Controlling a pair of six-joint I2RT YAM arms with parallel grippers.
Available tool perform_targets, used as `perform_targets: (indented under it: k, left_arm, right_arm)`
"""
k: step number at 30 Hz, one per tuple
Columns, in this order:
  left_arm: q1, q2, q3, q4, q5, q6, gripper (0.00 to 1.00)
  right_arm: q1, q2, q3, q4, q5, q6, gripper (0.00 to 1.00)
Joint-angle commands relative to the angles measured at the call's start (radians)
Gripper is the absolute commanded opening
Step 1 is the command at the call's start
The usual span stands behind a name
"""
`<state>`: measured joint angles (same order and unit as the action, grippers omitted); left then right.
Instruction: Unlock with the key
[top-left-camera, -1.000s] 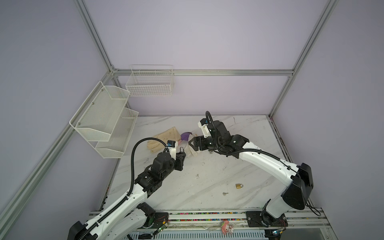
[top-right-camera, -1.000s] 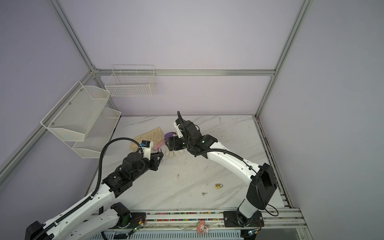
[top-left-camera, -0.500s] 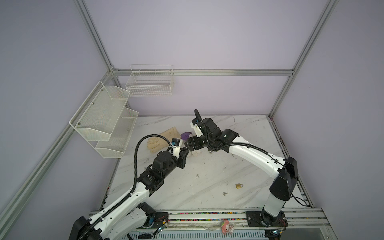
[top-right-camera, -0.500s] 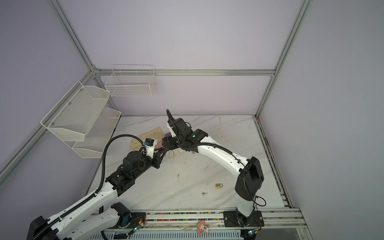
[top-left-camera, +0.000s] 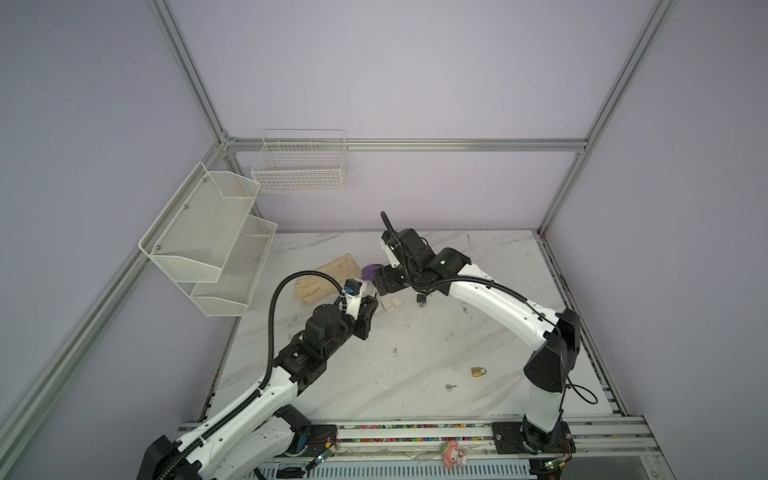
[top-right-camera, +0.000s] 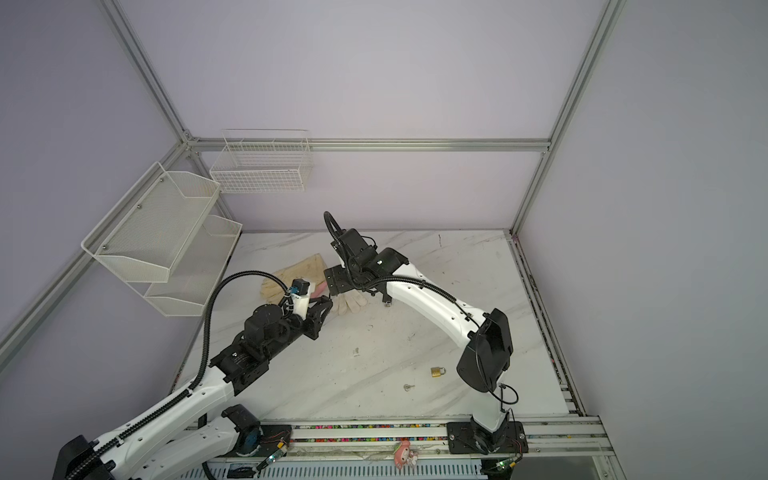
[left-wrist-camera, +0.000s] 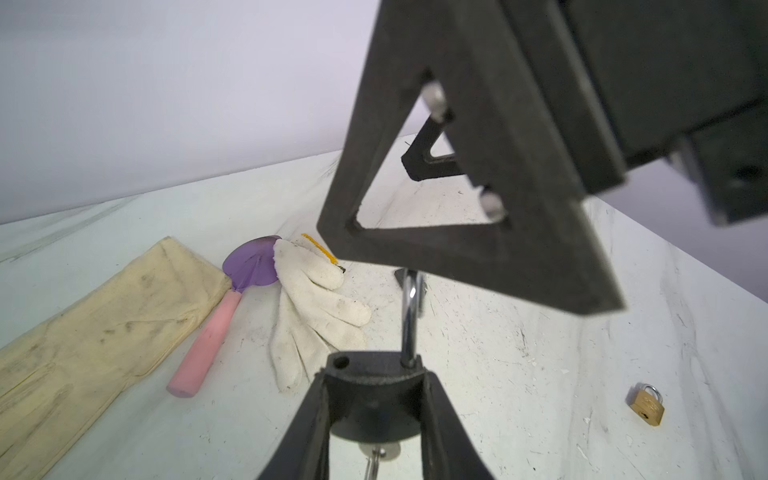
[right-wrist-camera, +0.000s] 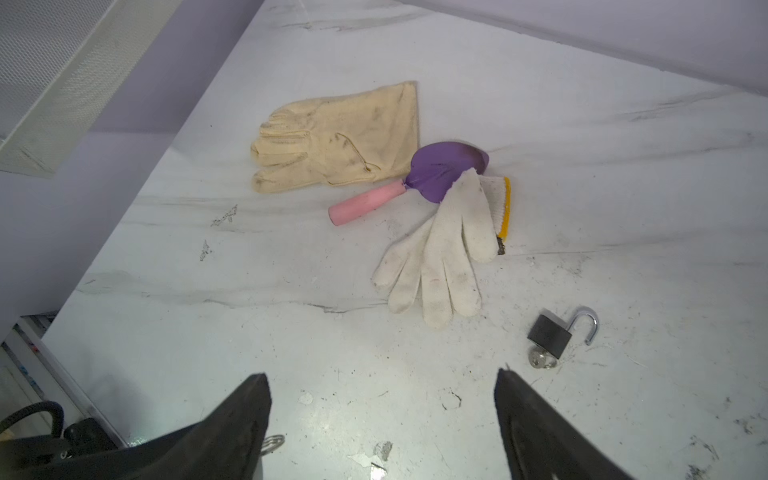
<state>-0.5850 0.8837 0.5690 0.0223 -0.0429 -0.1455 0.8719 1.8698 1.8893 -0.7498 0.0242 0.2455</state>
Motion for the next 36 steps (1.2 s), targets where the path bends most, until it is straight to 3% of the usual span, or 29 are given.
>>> perform_targets:
  k: [1,10,13,18,25,36]
  left_arm:
    - [-0.003,-0.034,-0.041,0.098,0.001,0.034,0.0]
    - [-0.003,-0.03,-0.037,0.097,-0.038,0.005,0.0]
    - [-0.003,-0.019,-0.021,0.059,-0.053,-0.019,0.0]
    - [-0.003,0.014,0.06,-0.16,-0.081,-0.138,0.0]
    - [-0.003,0.171,0.203,-0.515,-0.111,-0.351,0.0]
    - [-0.003,0.448,0.331,-0.695,-0.148,-0.461,0.0]
  right_arm:
    - [-0.005,0.008,0.019,-0.094,0.021,-0.044,0.87]
    - [-0.009,-0.058,-0.064,-0.072,-0.052,-0.042,0.87]
    - [-0.021,-0.092,-0.093,-0.061,0.003,-0.02,0.87]
    - [-0.077,-0.174,-0.205,0.002,0.066,0.041,0.89]
    - [-0.11,-0.277,-0.4,0.148,0.079,0.122,0.9]
    - [-0.14,-0.309,-0.509,0.207,0.04,0.149,0.9]
